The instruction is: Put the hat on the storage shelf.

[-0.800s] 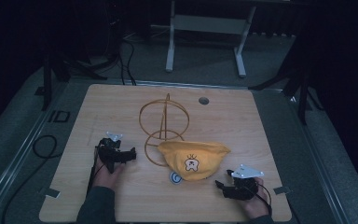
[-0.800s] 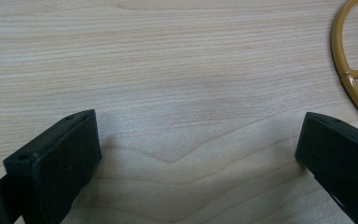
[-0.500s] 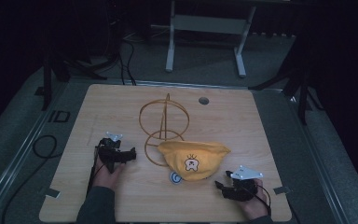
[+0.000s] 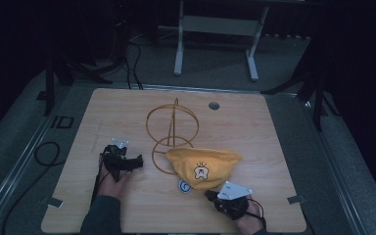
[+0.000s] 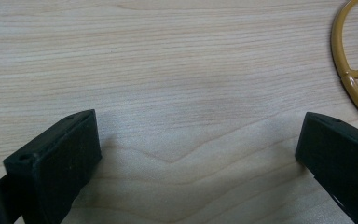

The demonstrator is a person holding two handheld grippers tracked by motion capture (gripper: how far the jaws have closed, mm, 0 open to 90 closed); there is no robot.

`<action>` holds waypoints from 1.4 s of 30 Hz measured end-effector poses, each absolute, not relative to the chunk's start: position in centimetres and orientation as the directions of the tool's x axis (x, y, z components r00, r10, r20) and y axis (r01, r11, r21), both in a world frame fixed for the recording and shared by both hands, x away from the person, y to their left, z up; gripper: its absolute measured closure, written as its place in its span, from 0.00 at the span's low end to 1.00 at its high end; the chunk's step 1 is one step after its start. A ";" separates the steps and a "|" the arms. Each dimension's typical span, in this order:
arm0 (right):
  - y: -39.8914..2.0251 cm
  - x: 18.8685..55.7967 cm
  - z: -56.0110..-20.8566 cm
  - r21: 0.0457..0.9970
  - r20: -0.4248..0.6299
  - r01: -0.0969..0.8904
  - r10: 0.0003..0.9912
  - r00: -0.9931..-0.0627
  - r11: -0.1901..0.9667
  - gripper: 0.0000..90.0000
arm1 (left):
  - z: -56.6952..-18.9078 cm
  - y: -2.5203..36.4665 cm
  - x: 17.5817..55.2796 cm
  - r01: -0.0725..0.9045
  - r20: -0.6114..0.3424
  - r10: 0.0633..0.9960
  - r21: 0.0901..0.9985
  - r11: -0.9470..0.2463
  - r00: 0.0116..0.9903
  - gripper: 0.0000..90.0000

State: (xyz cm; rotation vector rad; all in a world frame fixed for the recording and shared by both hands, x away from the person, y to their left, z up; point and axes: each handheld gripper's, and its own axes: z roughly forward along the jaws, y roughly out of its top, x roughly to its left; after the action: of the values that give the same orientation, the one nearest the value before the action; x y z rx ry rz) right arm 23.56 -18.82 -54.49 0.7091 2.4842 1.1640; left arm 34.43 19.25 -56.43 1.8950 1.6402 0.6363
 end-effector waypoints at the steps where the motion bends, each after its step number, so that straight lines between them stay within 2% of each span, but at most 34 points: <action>1: -18.4 23.6 -54.4 0.781 -0.064 0.303 0.553 -0.831 0.546 0.95 | -56.4 19.3 34.4 0.731 0.000 0.989 0.674 -0.107 0.145 0.00; 5: -17.1 23.9 -54.3 0.793 -0.067 0.295 0.557 -0.828 0.533 0.94 | -56.4 19.3 34.4 0.730 0.000 0.990 0.675 -0.106 0.144 0.00; 11: -16.5 24.8 -54.6 0.788 -0.085 0.329 0.621 -0.779 0.520 0.92 | -56.4 19.2 34.4 0.730 -0.001 0.990 0.675 -0.105 0.144 0.00; 14: -17.8 25.7 -54.5 0.786 -0.083 0.376 0.687 -0.722 0.491 0.83 | -56.4 19.2 34.4 0.730 -0.001 0.990 0.675 -0.106 0.144 0.00; 20: -20.5 28.1 -54.2 0.759 -0.118 0.445 0.773 -0.624 0.475 0.81 | -56.4 19.2 34.4 0.730 -0.001 0.990 0.675 -0.106 0.144 0.00; 23: -20.8 28.3 -54.1 0.756 -0.121 0.471 0.804 -0.582 0.454 0.77 | -56.4 19.2 34.4 0.730 -0.001 0.990 0.675 -0.106 0.144 0.00; 25: -20.6 28.0 -53.9 0.766 -0.104 0.466 0.801 -0.590 0.443 0.75 | -56.4 19.2 34.4 0.730 -0.001 0.990 0.675 -0.106 0.144 0.00; 28: -18.4 26.4 -53.6 0.792 -0.073 0.400 0.723 -0.687 0.461 0.73 | -56.4 19.2 34.4 0.730 -0.001 0.989 0.675 -0.106 0.145 0.00; 30: -17.7 26.2 -53.6 0.794 -0.073 0.382 0.699 -0.712 0.473 0.73 | -56.4 19.2 34.4 0.730 -0.001 0.989 0.675 -0.106 0.145 0.00; 31: -16.5 26.1 -53.8 0.789 -0.105 0.351 0.673 -0.732 0.505 0.72 | -56.4 19.2 34.4 0.730 -0.001 0.989 0.675 -0.106 0.145 0.00; 40: -14.6 27.7 -55.6 0.724 -0.152 0.381 0.672 -0.725 0.576 0.68 | -56.4 19.2 34.4 0.729 -0.001 0.989 0.676 -0.108 0.146 0.00; 42: -14.8 27.8 -55.7 0.728 -0.130 0.394 0.677 -0.724 0.561 0.72 | -56.4 19.2 34.4 0.729 0.000 0.989 0.675 -0.110 0.149 0.00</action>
State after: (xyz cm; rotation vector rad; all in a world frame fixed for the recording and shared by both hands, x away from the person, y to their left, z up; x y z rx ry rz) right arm 27.80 -14.85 -55.68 0.8695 2.4005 0.9770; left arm 34.44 19.25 -56.43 1.9000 1.6347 0.6354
